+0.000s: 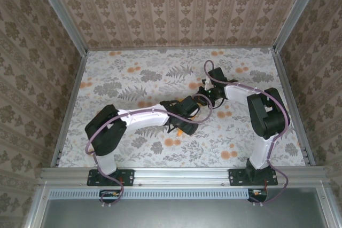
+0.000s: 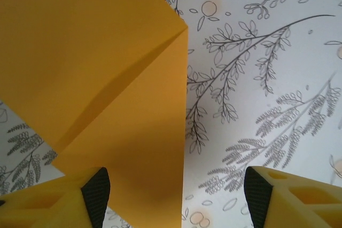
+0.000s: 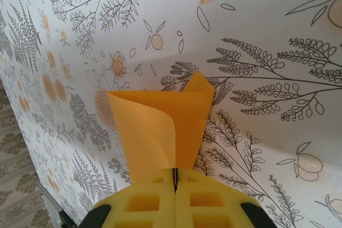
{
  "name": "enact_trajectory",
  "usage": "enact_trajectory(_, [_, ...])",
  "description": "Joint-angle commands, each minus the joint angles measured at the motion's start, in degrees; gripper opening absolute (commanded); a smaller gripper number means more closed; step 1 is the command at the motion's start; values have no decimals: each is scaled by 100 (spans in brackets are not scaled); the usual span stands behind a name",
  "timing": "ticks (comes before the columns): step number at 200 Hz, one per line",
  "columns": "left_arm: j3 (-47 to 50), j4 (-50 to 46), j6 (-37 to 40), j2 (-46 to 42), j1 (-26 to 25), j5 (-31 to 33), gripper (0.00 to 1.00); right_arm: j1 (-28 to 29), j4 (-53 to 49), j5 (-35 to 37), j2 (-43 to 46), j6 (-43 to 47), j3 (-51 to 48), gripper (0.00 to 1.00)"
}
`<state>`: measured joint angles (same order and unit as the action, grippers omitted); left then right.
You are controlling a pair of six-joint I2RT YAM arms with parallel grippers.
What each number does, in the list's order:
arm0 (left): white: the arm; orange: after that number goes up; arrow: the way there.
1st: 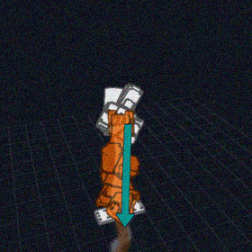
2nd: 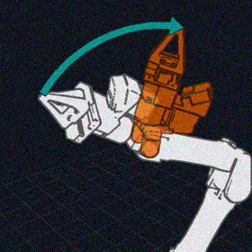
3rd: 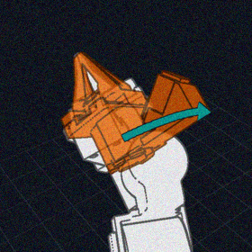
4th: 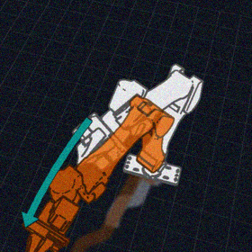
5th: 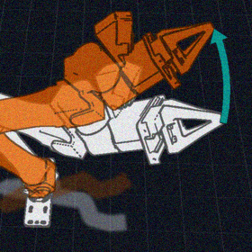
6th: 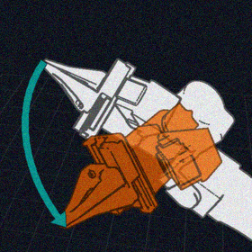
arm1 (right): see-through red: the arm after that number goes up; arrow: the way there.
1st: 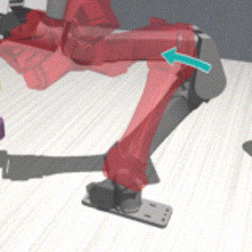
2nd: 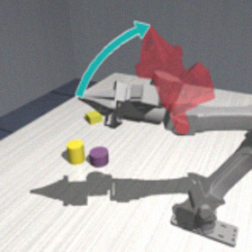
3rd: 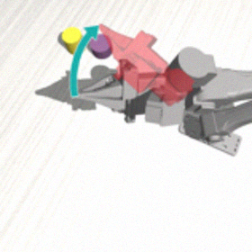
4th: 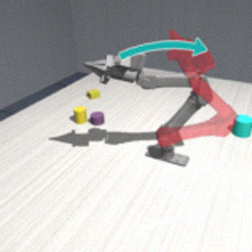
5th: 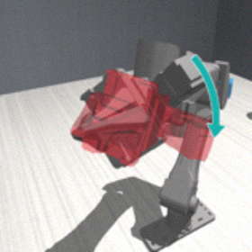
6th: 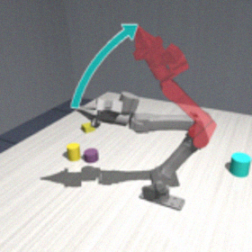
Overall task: Fold a paper plane with a square sheet of paper (fold left side to right side)
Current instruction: Fold the wing for the fifth time at the center of the table.
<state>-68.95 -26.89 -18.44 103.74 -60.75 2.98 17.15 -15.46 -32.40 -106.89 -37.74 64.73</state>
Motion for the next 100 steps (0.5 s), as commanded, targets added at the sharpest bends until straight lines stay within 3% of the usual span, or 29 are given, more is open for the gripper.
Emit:
enact_trajectory(1, [-354, -490, -23, 188, -119, 550, 69, 41, -151, 70, -87, -77, 128, 0])
enact_trajectory(52, [-743, -872, 59, 582, -318, 1023, 58, 47, -157, 65, -100, -68, 136, 0])
enact_trajectory(100, [-785, -909, 59, 648, -350, 1143, 39, 52, -160, 63, -138, -58, 136, 0])
